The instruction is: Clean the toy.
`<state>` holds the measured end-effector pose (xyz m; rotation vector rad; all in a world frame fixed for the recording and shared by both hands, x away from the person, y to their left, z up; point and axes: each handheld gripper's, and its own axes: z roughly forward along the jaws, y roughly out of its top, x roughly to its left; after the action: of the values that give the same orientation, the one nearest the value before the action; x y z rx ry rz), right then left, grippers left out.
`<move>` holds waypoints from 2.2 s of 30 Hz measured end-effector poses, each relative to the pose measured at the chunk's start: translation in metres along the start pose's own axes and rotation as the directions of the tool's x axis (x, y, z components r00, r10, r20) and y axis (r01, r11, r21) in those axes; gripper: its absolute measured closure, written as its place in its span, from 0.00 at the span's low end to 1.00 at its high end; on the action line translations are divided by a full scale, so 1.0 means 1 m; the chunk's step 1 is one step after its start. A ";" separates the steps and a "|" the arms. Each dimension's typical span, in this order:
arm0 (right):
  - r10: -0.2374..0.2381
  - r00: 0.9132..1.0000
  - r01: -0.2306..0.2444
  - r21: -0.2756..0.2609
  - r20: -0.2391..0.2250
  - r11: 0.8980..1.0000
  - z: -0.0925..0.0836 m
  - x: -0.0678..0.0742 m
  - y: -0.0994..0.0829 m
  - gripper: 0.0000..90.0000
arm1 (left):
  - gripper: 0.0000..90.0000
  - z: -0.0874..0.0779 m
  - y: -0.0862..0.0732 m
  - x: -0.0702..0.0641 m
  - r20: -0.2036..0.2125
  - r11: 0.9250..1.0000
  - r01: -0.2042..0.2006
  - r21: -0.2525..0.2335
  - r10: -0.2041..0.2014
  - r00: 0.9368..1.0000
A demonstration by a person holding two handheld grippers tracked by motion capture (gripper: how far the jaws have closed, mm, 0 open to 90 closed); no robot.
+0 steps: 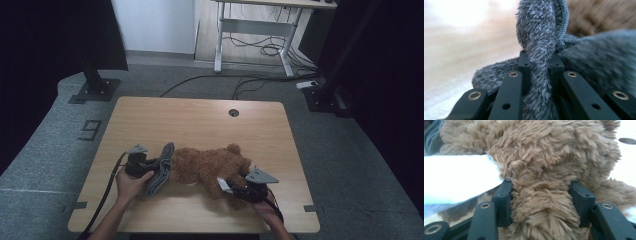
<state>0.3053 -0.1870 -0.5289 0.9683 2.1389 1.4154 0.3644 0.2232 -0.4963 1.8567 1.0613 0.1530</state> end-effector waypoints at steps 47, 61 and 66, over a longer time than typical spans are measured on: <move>-0.059 0.998 0.056 0.150 0.015 0.987 0.034 0.019 -0.004 0.44 | 0.88 0.072 0.022 -0.102 0.195 0.976 -0.220 0.010 0.213 0.957; -0.053 0.998 0.051 0.087 0.016 0.995 0.045 0.002 0.002 0.45 | 0.87 0.069 0.064 -0.102 0.186 0.984 -0.172 0.050 0.160 0.969; -0.046 0.999 0.047 0.066 -0.009 0.997 0.040 0.003 0.002 0.41 | 0.86 0.083 0.091 -0.126 0.215 0.980 -0.191 0.058 0.175 0.961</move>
<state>0.3299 -0.1590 -0.5432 0.9325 2.2119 1.3356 0.3842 0.0613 -0.4290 1.9925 0.7596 0.0227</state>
